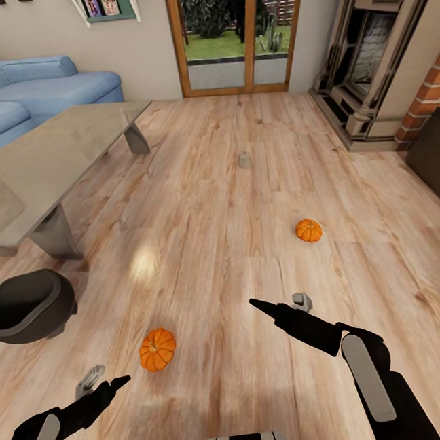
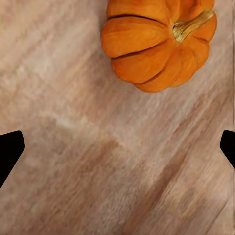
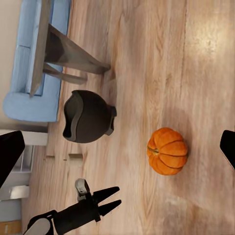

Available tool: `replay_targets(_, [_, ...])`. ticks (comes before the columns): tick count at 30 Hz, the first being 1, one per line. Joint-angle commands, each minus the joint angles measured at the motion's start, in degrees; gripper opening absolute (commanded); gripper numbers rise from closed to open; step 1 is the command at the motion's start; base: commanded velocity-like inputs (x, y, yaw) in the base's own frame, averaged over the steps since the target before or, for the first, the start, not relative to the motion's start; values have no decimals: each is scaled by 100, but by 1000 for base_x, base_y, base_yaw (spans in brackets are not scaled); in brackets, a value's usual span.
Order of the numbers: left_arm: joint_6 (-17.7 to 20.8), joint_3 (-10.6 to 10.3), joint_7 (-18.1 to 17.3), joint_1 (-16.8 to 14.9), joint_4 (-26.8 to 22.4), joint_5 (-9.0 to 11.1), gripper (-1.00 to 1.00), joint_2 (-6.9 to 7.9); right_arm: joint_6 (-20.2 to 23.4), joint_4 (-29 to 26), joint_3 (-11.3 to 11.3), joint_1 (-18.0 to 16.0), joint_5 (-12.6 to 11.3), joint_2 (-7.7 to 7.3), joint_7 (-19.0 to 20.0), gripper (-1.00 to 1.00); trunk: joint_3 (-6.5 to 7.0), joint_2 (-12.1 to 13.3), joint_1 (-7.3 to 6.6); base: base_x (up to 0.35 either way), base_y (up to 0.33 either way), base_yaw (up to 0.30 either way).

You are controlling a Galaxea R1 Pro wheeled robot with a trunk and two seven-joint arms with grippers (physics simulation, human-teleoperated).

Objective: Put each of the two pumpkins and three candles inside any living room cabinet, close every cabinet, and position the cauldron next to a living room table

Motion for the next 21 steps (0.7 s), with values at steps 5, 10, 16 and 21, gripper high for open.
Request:
replay_targets(5, [5, 6, -20, 0, 0, 0, 100, 4, -121, 0, 1, 0, -2, 17, -7, 100, 0, 0, 0, 317, 14, 0])
replay_targets(10, [5, 9, -21, -1, 0, 0, 100, 5, -196, 0, 1, 0, -6, 18, -12, 100, 0, 0, 0, 178, 36, 0])
replay_targets(16, [4, 10, -21, -1, 0, 0, 100, 5, -210, 13, 1, 0, -7, 18, -13, 100, 0, 0, 0, 161, 6, 0])
replay_targets(21, [4, 10, -21, -1, 0, 0, 100, 3, -211, 25, 1, 0, -7, 18, -12, 100, 0, 0, 0, 170, 19, 0])
